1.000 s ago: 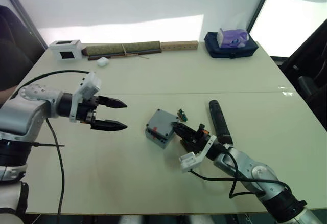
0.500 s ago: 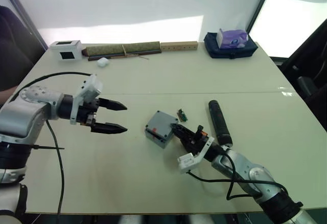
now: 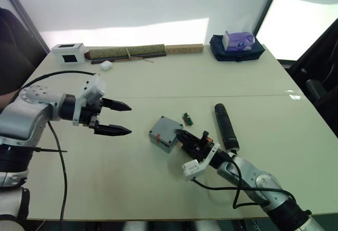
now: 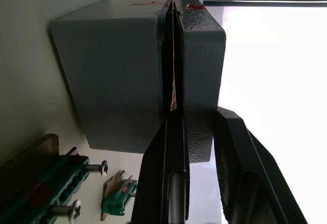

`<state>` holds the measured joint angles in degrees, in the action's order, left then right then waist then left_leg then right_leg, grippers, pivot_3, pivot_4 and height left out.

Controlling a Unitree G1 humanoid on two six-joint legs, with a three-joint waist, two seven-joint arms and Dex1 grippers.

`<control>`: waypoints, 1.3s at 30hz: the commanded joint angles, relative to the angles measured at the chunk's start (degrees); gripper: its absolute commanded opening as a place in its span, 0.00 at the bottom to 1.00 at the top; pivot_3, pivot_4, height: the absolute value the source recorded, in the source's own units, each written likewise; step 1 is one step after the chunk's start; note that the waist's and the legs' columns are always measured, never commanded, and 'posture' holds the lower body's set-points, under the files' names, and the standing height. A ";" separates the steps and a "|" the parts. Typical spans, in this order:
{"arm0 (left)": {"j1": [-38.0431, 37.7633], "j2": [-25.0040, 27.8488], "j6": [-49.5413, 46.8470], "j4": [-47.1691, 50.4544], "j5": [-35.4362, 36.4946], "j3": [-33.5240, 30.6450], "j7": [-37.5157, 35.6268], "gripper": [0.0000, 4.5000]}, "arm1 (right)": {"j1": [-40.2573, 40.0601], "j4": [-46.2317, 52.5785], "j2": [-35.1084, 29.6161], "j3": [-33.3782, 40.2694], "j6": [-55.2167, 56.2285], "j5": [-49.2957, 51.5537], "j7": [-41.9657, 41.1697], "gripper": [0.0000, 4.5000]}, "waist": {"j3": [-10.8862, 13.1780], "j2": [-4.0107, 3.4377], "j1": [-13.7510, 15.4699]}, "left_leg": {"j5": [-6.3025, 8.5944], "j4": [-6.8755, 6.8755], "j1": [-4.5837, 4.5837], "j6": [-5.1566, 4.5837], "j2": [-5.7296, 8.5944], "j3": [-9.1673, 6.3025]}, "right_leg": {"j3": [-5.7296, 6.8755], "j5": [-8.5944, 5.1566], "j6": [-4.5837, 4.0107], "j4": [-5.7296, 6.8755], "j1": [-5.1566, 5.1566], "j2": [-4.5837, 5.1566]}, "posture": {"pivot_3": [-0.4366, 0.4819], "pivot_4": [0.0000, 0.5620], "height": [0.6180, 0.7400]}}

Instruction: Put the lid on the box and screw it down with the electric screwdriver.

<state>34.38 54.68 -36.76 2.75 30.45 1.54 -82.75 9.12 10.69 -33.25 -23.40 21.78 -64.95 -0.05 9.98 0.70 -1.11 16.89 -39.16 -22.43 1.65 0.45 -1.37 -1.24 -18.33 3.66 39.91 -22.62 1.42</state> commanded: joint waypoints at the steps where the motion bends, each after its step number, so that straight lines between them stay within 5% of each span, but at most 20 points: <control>1: 0.79 -0.09 0.74 0.88 -0.06 -0.24 0.20 0.99 | 0.29 0.62 -0.33 -0.89 0.71 0.10 -1.39 0.04 | 0.00 0.00 0.03 | 0.00 0.00 0.00 0.00 0.00 0.00 | 0.00 0.00 0.00 0.00 0.00 0.00 | 0.48 0.27 1.00; 39: -0.67 -0.60 0.40 2.64 0.80 -1.27 2.50 0.99 | -0.45 0.60 0.64 -1.49 -2.68 -0.27 -3.01 0.04 | 0.00 0.00 0.06 | 0.00 0.00 0.03 0.00 0.00 0.00 | 0.00 0.00 0.00 0.00 0.04 0.01 | 0.48 0.27 1.00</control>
<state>33.69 53.72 -36.79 3.65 30.63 1.50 -80.31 8.55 11.57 -32.61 -24.15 19.42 -64.48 -1.48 9.98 0.70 -1.05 16.89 -39.16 -22.40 1.65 0.45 -1.37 -1.24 -18.33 3.66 39.91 -22.59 1.43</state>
